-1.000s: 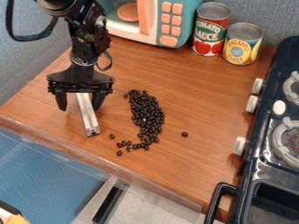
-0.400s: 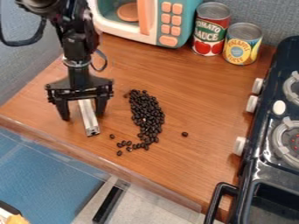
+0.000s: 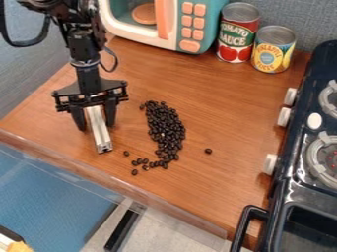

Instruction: Sweep into pile

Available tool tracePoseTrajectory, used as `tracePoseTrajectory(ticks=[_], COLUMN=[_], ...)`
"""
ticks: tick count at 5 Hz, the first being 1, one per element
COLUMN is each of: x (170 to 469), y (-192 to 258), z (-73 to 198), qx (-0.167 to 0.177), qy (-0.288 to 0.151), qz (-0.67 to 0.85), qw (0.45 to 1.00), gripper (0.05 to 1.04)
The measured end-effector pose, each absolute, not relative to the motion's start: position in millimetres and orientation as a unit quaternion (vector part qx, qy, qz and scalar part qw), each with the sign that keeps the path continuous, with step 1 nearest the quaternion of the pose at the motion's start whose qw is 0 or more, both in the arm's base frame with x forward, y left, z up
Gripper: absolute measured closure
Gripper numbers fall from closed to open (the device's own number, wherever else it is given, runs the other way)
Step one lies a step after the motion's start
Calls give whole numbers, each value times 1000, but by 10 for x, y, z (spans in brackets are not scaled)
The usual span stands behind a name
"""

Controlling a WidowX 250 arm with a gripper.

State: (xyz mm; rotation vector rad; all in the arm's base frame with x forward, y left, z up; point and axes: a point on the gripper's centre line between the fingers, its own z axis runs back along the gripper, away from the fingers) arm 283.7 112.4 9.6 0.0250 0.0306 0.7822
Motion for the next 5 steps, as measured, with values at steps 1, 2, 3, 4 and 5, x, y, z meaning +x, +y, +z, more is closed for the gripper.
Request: tracePoseTrajectory(ticks=[1, 2, 3, 4, 5], x=[2873, 2838, 2754, 2644, 2570], y=[1151, 1124, 1089, 1057, 1031], z=[74, 55, 45, 42, 44], qx=[16, 23, 31, 33, 35], qy=[6, 4, 5, 13, 19], qz=[387, 382, 378, 367, 360], qw=[922, 924, 925, 929, 932], gripper=[694, 695, 695, 695, 695])
